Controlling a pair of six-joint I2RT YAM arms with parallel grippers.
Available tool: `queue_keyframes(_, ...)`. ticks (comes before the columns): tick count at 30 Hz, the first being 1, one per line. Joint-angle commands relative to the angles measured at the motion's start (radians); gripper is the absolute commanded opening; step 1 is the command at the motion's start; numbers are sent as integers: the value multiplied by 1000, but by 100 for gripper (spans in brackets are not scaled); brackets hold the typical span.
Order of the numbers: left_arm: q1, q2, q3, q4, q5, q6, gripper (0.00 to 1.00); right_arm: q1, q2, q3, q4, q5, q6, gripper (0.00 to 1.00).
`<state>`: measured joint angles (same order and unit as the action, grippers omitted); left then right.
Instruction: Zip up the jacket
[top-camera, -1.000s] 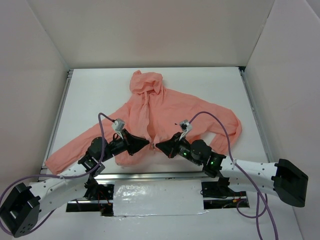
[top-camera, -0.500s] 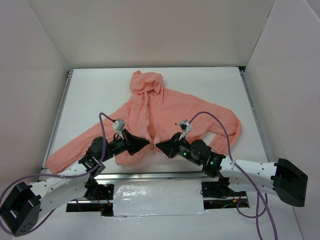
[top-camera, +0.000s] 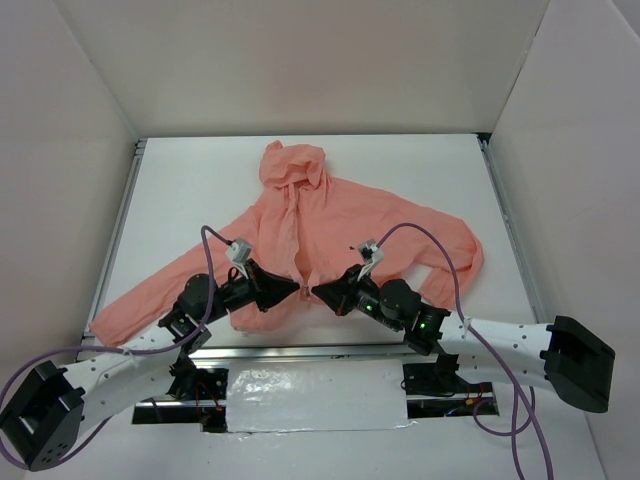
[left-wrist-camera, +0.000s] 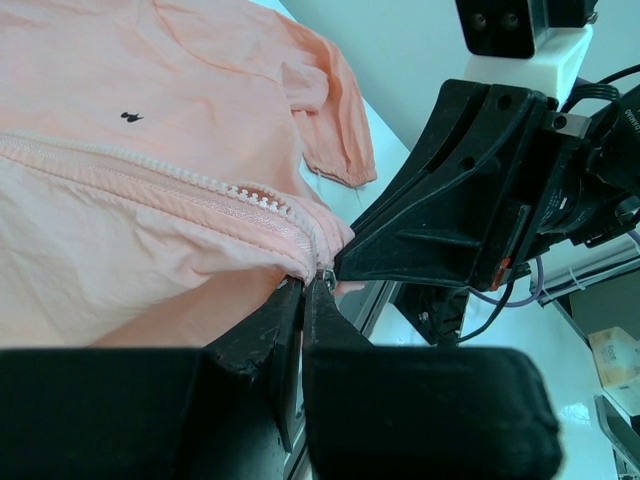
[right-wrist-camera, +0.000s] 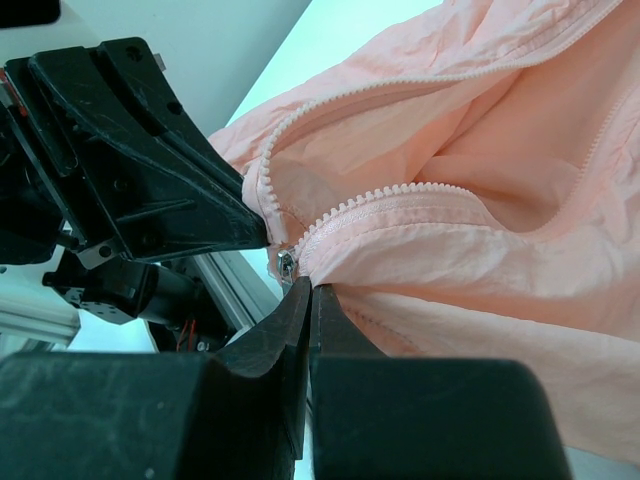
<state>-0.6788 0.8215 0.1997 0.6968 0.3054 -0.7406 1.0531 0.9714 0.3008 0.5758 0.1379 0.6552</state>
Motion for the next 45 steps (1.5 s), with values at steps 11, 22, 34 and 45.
queue_keyframes(11, 4, 4, 3, 73, 24, -8, 0, -11, 1, 32, 42, -3, -23, 0)
queue_keyframes(22, 4, 11, -19, 122, 32, -34, 0, -41, 9, 41, 53, -27, -29, 0)
queue_keyframes(34, 4, -44, 14, 12, -52, -26, 0, -44, 33, 14, 93, -69, -5, 0)
queue_keyframes(45, 4, -12, 0, 66, -20, -48, 0, -45, 26, 34, 78, -55, -20, 0)
